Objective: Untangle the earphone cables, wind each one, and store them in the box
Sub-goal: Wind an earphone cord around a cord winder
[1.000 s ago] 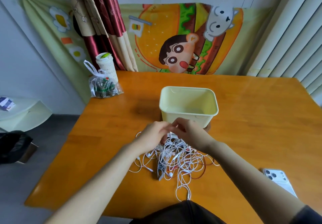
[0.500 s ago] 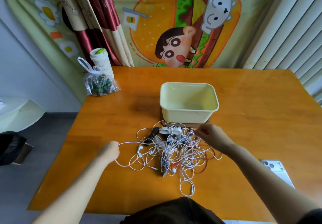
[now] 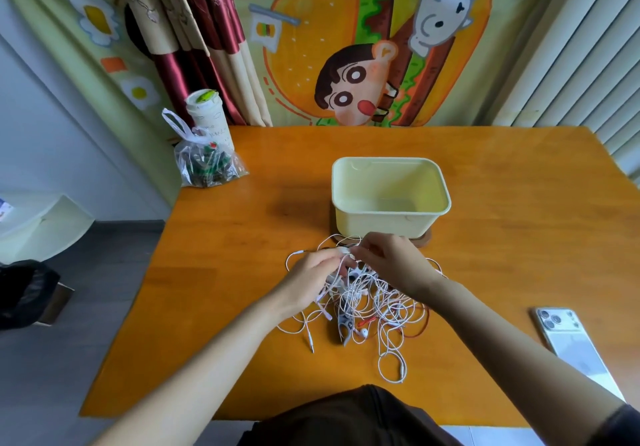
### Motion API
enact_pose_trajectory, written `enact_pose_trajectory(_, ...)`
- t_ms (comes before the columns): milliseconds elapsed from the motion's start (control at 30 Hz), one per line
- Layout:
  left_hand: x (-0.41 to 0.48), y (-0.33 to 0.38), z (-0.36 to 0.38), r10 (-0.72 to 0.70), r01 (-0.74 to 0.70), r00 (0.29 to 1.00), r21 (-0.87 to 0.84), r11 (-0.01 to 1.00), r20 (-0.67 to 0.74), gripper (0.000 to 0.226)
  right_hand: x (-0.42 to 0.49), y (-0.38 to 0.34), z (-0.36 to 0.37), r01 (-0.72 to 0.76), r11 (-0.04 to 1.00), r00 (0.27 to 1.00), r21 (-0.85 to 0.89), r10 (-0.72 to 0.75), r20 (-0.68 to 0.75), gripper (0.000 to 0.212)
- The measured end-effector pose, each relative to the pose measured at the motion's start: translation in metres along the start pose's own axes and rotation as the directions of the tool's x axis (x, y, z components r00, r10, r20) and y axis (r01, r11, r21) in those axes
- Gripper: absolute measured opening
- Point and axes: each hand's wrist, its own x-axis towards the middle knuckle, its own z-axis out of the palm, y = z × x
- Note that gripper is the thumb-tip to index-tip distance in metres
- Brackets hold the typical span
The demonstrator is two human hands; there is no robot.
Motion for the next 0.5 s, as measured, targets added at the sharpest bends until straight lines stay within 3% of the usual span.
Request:
enact_pose_trajectory(133,-0.003,0.0,-0.005,0.022,-0.024,0.998,-0.02,1.0,-0.066,0.036,0.002,-0.005,0.009,0.029,1.0,0.999,-0.005,-0.029,0.029,0.023)
enact_pose_trajectory(267,0.004,-0.024,-0.027,0.06,-0.008,0.968,0.208,0.978,-0.245,0.035,0.002,0.006,0.015,-0.01,0.998,0.992,-0.07,0.018,0.122,0.02)
enact_pose_trajectory(400,0.007,-0.083,-0.065,-0.038,0.203,0.904,0.349,0.915,-0.425,0.037,-0.005,0.031,0.014,-0.15,0.985,0.956,-0.087,0.167,0.241,0.023)
enact_pose_trajectory(500,-0.002,-0.13,-0.094,-0.15,0.377,0.842,0.366,0.851,-0.519,0.039,-0.011,0.045,0.012,-0.21,0.973,0.941,-0.091,0.227,0.252,0.023)
